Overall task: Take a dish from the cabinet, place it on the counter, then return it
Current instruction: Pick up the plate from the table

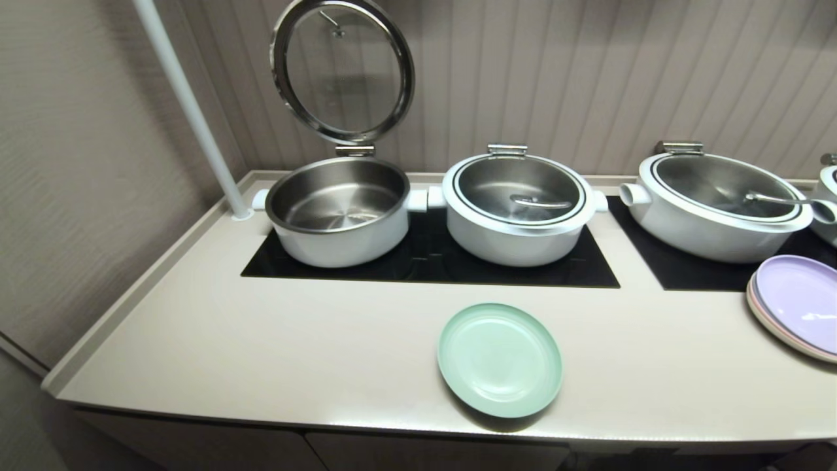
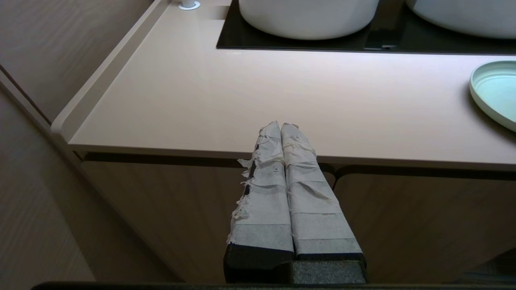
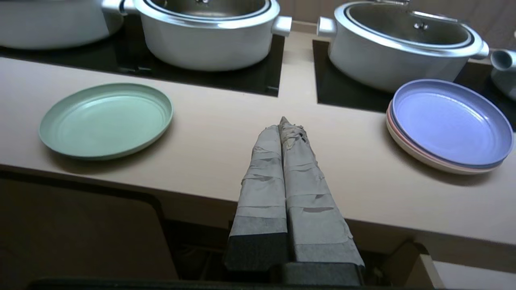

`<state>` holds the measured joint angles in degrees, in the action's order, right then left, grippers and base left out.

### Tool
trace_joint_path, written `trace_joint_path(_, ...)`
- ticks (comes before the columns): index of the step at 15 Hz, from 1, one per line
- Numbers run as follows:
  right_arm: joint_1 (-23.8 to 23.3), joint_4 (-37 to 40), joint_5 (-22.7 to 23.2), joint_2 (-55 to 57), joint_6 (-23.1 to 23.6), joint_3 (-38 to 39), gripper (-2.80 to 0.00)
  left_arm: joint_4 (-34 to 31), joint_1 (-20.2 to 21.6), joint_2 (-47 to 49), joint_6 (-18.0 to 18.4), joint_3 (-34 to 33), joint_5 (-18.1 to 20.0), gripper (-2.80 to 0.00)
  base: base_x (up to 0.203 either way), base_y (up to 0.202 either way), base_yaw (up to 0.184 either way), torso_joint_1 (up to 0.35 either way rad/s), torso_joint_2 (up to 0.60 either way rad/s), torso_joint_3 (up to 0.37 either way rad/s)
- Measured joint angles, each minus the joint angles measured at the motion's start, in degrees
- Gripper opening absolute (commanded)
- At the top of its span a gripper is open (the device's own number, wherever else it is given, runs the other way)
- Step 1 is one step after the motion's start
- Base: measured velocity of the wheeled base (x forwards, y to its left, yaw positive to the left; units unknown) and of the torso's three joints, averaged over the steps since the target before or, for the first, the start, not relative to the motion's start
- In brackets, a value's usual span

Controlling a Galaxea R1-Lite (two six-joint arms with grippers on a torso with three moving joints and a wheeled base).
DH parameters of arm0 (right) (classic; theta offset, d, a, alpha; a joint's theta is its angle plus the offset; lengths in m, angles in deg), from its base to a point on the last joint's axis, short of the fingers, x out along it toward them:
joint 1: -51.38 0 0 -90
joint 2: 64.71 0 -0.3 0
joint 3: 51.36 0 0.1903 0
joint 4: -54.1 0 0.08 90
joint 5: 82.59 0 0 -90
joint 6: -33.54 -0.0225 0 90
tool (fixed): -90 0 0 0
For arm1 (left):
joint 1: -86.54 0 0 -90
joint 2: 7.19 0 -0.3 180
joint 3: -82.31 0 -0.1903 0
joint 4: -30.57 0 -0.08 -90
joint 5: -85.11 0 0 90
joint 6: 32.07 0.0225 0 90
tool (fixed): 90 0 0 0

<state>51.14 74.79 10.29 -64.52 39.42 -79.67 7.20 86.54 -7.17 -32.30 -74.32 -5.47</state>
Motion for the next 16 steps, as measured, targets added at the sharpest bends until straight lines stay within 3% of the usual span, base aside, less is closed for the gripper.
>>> trace_joint_path(4, 0.0, 2.2, 3.1, 5.6, 0.3, -9.8, -2.8, 0.0, 0.0, 0.0, 0.0, 0.0, 0.0, -2.8, 0.0, 0.0, 0.0, 0.0, 0.0, 0.0)
trace_joint_path(9, 0.0, 6.2, 4.2, 21.6, 0.3, -24.4, -2.8, 0.0, 0.0, 0.0, 0.0, 0.0, 0.0, -2.8, 0.0, 0.0, 0.0, 0.0, 0.0, 0.0)
trace_joint_path(16, 0.3, 27.1, 4.5, 44.8, 0.4, -41.6, -2.8, 0.0, 0.0, 0.0, 0.0, 0.0, 0.0, -2.8, 0.0, 0.0, 0.0, 0.0, 0.0, 0.0)
